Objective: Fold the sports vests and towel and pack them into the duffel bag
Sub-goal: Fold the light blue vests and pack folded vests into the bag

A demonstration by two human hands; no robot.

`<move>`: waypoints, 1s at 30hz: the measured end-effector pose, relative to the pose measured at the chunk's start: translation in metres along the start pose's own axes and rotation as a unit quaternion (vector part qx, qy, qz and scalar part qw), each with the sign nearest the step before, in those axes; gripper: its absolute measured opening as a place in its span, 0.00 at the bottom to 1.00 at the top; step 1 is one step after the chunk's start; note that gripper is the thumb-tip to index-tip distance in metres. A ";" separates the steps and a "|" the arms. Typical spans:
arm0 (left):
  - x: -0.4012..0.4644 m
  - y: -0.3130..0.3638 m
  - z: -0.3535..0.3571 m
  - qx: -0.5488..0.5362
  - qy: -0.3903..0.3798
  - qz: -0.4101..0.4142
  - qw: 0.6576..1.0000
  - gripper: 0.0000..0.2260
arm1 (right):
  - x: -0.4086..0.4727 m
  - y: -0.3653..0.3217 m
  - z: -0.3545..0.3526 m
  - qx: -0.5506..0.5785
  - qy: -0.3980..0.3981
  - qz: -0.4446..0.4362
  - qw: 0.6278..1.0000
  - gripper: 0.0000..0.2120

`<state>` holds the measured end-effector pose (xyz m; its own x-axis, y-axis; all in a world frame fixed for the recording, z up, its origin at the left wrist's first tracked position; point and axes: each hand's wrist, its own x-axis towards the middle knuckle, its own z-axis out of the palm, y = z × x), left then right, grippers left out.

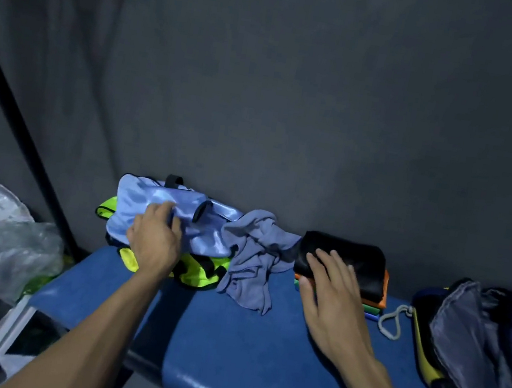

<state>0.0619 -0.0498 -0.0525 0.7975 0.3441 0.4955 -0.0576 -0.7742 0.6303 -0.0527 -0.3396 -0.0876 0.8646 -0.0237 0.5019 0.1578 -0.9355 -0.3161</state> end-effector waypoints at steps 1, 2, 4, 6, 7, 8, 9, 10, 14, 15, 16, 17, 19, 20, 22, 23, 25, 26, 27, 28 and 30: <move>0.000 0.013 -0.014 -0.048 0.022 -0.006 0.999 0.04 | -0.002 -0.006 -0.003 0.036 -0.008 -0.004 0.999 0.29; -0.001 0.025 -0.028 -0.089 0.039 -0.009 0.995 0.06 | -0.004 -0.012 -0.007 0.080 -0.020 -0.006 0.997 0.28; -0.009 0.051 -0.060 -0.150 0.072 0.030 0.986 0.08 | -0.009 -0.027 -0.015 0.172 -0.044 -0.016 0.984 0.24; -0.019 0.072 -0.085 -0.219 0.076 0.093 0.968 0.07 | -0.014 -0.043 -0.019 0.271 -0.072 0.007 0.960 0.20; -0.024 0.080 -0.092 -0.258 0.053 0.124 0.957 0.07 | -0.017 -0.052 -0.023 0.332 -0.096 0.034 0.938 0.22; -0.028 0.087 -0.096 -0.305 0.009 0.146 0.941 0.06 | -0.019 -0.059 -0.026 0.391 -0.116 0.053 0.912 0.27; -0.033 0.093 -0.098 -0.358 -0.057 0.145 0.920 0.05 | -0.022 -0.063 -0.029 0.433 -0.123 0.059 0.891 0.34; -0.039 0.100 -0.100 -0.415 -0.136 0.123 0.891 0.03 | -0.023 -0.066 -0.032 0.452 -0.125 0.054 0.882 0.40; -0.067 0.125 -0.106 -0.541 -0.310 -0.018 0.782 0.08 | -0.031 -0.072 -0.051 0.479 -0.168 0.020 0.861 0.30; -0.072 0.129 -0.107 -0.544 -0.315 -0.038 0.777 0.10 | -0.034 -0.075 -0.058 0.496 -0.167 0.023 0.852 0.16; -0.073 0.131 -0.107 -0.537 -0.311 -0.047 0.783 0.11 | -0.036 -0.078 -0.066 0.517 -0.155 0.035 0.841 0.06; -0.072 0.130 -0.107 -0.523 -0.299 -0.048 0.797 0.13 | -0.037 -0.079 -0.075 0.536 -0.135 0.061 0.831 0.07; -0.069 0.122 -0.101 -0.459 -0.271 -0.021 0.846 0.14 | -0.037 -0.075 -0.093 0.616 -0.082 0.142 0.771 0.11; -0.068 0.118 -0.099 -0.415 -0.270 0.012 0.869 0.14 | -0.036 -0.071 -0.105 0.662 -0.056 0.184 0.725 0.11; -0.071 0.112 -0.097 -0.347 -0.317 0.090 0.878 0.14 | -0.033 -0.059 -0.129 0.725 -0.021 0.222 0.652 0.12; -0.073 0.111 -0.099 -0.335 -0.364 0.127 0.860 0.12 | -0.032 -0.053 -0.138 0.742 -0.008 0.222 0.633 0.14; -0.079 0.112 -0.101 -0.330 -0.478 0.175 0.795 0.11 | -0.032 -0.046 -0.150 0.769 0.017 0.214 0.602 0.14; -0.081 0.110 -0.100 -0.316 -0.525 0.196 0.766 0.13 | -0.033 -0.043 -0.154 0.781 0.030 0.211 0.587 0.14; -0.081 0.107 -0.097 -0.275 -0.543 0.232 0.758 0.15 | -0.033 -0.040 -0.157 0.792 0.043 0.205 0.574 0.14; -0.080 0.104 -0.093 -0.216 -0.531 0.281 0.769 0.16 | -0.033 -0.036 -0.159 0.803 0.058 0.202 0.557 0.15; -0.078 0.093 -0.084 -0.105 -0.499 0.345 0.788 0.17 | -0.034 -0.028 -0.164 0.820 0.087 0.203 0.528 0.15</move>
<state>-0.0561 -0.1041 0.0170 0.6011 -0.7912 0.1126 -0.6993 -0.4526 0.5533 -0.1649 -0.3703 0.0362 0.9514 -0.2713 0.1459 0.3011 0.7191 -0.6263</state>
